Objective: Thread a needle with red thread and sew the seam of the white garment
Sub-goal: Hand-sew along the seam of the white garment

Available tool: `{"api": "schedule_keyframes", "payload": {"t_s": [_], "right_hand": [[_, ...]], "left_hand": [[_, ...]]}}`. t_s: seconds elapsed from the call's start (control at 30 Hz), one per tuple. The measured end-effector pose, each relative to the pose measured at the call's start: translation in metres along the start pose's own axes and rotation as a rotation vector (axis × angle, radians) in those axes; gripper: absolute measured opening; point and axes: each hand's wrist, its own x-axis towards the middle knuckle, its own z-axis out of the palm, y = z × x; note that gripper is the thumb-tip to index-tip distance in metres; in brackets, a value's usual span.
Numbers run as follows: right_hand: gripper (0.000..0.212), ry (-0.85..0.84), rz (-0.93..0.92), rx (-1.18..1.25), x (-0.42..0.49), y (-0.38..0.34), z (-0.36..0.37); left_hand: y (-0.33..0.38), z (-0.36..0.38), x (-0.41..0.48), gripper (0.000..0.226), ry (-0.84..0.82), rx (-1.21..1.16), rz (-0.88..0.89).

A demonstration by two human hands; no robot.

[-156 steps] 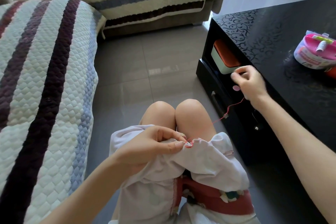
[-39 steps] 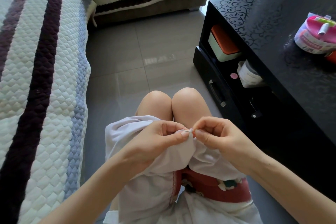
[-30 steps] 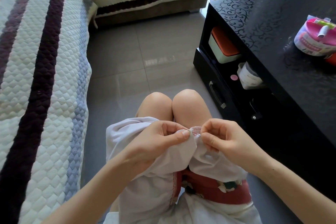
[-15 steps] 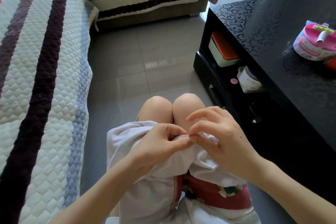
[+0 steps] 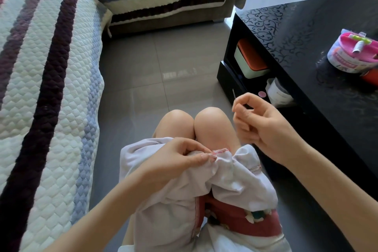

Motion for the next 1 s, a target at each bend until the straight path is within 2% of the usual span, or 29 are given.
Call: {"api": "schedule_keyframes", "payload": {"t_s": [0.03,0.13,0.23,0.3,0.37,0.43,0.5,0.6,0.67,0.77,0.87,0.93,1.0], "right_hand": [[0.008,0.046,0.023,0.016,0.009,0.003,-0.012],[0.022,0.276,-0.052,-0.082,0.043,0.013,-0.055],[0.024,0.64,-0.1,-0.452,0.074,0.025,-0.118],[0.014,0.85,-0.08,-0.75,0.081,0.03,-0.151],[0.01,0.894,-0.02,-0.906,0.082,0.031,-0.154],[0.01,0.714,-0.073,-0.877,0.08,0.026,-0.121],[0.006,0.385,-0.144,-0.739,0.062,0.018,-0.07],[0.01,-0.143,-0.048,-0.635,0.023,0.012,-0.007],[0.019,-0.354,0.041,-0.646,0.004,0.008,0.015],[0.028,-0.423,0.065,-0.579,-0.005,0.006,0.019],[0.018,-0.393,0.05,-0.503,-0.004,0.005,0.015],[0.017,-0.303,0.024,-0.514,0.0,0.004,0.009],[0.015,-0.166,-0.013,-0.555,0.006,0.006,-0.003]], "left_hand": [[0.001,-0.003,-0.002,0.017,-0.056,-0.044,-0.003],[0.005,-0.008,-0.01,0.016,-0.187,-0.164,-0.013],[0.012,-0.01,-0.016,0.01,-0.168,-0.269,-0.032],[0.014,-0.01,-0.018,0.012,-0.162,-0.302,-0.027],[0.015,-0.008,-0.019,0.014,-0.145,-0.315,-0.023],[0.015,-0.008,-0.019,0.014,-0.122,-0.323,-0.021],[0.016,-0.007,-0.019,0.012,-0.119,-0.334,-0.024],[0.018,-0.008,-0.018,0.009,-0.125,-0.316,-0.016],[0.019,-0.008,-0.019,0.011,-0.125,-0.283,-0.014],[0.019,-0.008,-0.02,0.012,-0.119,-0.251,-0.01],[0.019,-0.007,-0.022,0.008,-0.1,-0.251,-0.008],[0.018,-0.008,-0.023,0.007,-0.097,-0.232,-0.01],[0.017,-0.01,-0.024,0.015,-0.099,-0.21,-0.013]]}}
